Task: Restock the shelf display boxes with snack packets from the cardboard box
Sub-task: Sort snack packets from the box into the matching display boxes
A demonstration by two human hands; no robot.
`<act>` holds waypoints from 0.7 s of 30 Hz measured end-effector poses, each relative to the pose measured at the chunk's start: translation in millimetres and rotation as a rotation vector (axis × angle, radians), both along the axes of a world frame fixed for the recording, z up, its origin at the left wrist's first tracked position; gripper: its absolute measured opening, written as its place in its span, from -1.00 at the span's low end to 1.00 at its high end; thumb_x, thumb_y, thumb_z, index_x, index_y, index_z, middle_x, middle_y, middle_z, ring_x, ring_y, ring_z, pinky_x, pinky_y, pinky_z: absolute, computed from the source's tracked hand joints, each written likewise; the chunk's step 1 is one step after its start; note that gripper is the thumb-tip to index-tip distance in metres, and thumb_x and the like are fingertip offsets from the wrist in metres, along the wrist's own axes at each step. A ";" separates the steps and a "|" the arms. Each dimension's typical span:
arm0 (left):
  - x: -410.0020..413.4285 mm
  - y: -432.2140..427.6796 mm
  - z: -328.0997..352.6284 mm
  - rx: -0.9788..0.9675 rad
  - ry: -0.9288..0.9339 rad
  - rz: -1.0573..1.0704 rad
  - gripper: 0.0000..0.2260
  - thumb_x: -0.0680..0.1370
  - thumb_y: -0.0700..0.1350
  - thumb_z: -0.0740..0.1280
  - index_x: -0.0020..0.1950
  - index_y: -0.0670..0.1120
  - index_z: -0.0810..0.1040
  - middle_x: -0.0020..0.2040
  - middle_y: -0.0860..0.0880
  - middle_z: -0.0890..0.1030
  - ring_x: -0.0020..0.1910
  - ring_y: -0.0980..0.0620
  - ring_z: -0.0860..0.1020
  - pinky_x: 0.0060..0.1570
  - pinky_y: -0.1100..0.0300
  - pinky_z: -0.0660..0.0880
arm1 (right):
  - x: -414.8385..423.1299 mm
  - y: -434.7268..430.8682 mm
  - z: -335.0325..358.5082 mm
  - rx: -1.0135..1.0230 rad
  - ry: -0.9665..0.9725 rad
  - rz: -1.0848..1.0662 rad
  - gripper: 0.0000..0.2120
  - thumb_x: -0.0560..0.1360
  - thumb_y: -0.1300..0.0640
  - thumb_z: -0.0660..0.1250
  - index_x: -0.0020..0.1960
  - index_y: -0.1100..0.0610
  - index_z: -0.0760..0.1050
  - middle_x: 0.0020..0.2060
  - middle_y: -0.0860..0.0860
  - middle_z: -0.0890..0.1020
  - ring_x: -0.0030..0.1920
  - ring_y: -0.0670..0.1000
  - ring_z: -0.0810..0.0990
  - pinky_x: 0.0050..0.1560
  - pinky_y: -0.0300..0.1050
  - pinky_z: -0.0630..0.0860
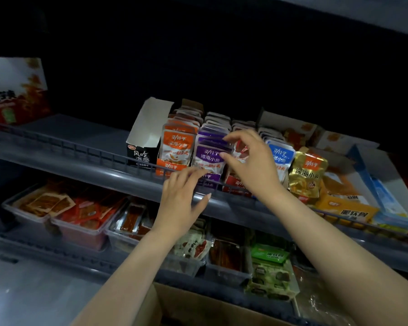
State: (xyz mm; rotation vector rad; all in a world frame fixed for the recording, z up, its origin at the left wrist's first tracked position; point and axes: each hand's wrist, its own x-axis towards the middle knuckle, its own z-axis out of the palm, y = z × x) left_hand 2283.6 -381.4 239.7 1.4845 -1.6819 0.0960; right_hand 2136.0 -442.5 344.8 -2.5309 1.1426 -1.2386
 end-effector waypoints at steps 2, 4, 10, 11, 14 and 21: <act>-2.3 11.0 -1.7 -0.009 0.028 0.008 -0.59 0.55 0.08 0.23 0.38 0.01 0.40 0.29 0.05 0.42 0.27 0.08 0.30 0.24 0.17 0.20 | -12.5 12.4 -4.3 0.019 -0.028 -0.002 -0.74 0.48 0.10 0.41 0.16 0.02 0.51 0.12 -0.12 0.47 0.11 -0.19 0.43 0.08 -0.50 0.31; -5.9 23.6 -9.3 -0.007 0.030 -0.014 -0.63 0.56 0.09 0.20 0.32 0.00 0.44 0.25 0.05 0.45 0.24 0.08 0.34 0.23 0.17 0.25 | -27.0 28.9 -14.5 0.056 -0.053 0.002 -0.75 0.50 0.12 0.39 0.17 0.02 0.50 0.14 -0.12 0.43 0.12 -0.19 0.42 0.13 -0.41 0.35; -28.8 57.9 -64.5 0.312 -0.106 -0.190 -0.72 0.56 0.01 0.29 0.27 0.04 0.47 0.20 0.08 0.47 0.19 0.06 0.41 0.16 0.16 0.37 | -82.6 88.9 -97.6 0.230 -0.021 -0.006 -0.79 0.52 0.17 0.36 0.13 -0.01 0.50 0.09 -0.19 0.41 0.08 -0.32 0.43 0.07 -0.51 0.34; -31.8 63.4 -80.3 0.411 -0.118 -0.209 -0.71 0.56 0.00 0.30 0.28 0.06 0.46 0.22 0.08 0.46 0.21 0.06 0.42 0.17 0.18 0.38 | -91.5 99.8 -119.4 0.272 0.012 -0.012 -0.80 0.51 0.17 0.35 0.10 -0.03 0.49 0.07 -0.20 0.41 0.06 -0.34 0.43 0.04 -0.53 0.33; -37.5 83.3 -128.8 0.703 -0.139 -0.226 -0.69 0.56 0.06 0.26 0.31 0.10 0.43 0.30 0.06 0.46 0.27 0.02 0.45 0.19 0.09 0.46 | -118.2 128.7 -191.3 0.491 0.147 0.020 -0.84 0.53 0.17 0.33 0.07 -0.04 0.49 0.05 -0.20 0.41 0.01 -0.33 0.44 0.00 -0.51 0.36; -39.5 123.4 -201.2 0.926 -0.396 -0.132 -0.51 0.56 0.06 0.25 0.47 0.02 0.26 0.46 -0.01 0.30 0.40 -0.05 0.31 0.39 0.09 0.21 | -156.0 159.2 -338.6 1.165 0.417 0.019 -0.71 0.54 0.01 0.34 0.22 0.06 0.45 0.15 -0.07 0.39 0.09 -0.09 0.47 0.07 -0.24 0.42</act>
